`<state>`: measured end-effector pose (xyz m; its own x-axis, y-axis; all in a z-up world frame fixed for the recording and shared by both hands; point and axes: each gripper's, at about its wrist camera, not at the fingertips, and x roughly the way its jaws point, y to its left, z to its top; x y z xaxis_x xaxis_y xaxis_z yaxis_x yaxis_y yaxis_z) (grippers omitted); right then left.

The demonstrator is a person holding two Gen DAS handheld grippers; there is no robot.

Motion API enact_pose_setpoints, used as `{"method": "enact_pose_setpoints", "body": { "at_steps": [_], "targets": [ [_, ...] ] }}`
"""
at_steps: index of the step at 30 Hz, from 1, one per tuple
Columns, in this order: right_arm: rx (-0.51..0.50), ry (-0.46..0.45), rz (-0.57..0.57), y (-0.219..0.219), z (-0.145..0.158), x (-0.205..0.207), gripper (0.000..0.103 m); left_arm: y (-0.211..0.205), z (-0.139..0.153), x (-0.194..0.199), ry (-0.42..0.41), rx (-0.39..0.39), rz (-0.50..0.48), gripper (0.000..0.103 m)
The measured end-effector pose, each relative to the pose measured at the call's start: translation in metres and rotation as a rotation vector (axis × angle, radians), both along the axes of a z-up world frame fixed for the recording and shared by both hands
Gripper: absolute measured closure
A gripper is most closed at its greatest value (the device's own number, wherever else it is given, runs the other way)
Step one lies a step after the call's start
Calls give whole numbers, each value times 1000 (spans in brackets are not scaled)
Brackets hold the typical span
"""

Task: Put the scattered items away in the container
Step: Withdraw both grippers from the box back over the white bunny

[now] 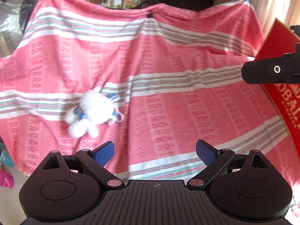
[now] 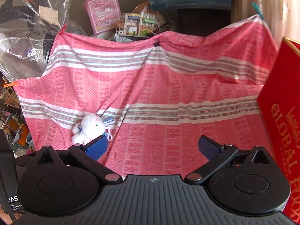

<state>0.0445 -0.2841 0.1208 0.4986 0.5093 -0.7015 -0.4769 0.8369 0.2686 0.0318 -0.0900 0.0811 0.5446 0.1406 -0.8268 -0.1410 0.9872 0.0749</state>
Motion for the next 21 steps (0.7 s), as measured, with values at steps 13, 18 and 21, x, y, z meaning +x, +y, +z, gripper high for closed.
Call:
{"method": "enact_pose_setpoints", "body": {
  "at_steps": [13, 18, 21],
  "targets": [
    [-83, 134, 72, 124, -51, 7, 1, 143, -49, -10, 96, -18, 115, 4],
    [-130, 177, 67, 145, -70, 14, 1, 169, -63, -5, 108, -59, 118, 4],
    [-155, 197, 76, 154, -78, 18, 1, 174, -67, 0, 99, -72, 115, 4]
  ]
}}
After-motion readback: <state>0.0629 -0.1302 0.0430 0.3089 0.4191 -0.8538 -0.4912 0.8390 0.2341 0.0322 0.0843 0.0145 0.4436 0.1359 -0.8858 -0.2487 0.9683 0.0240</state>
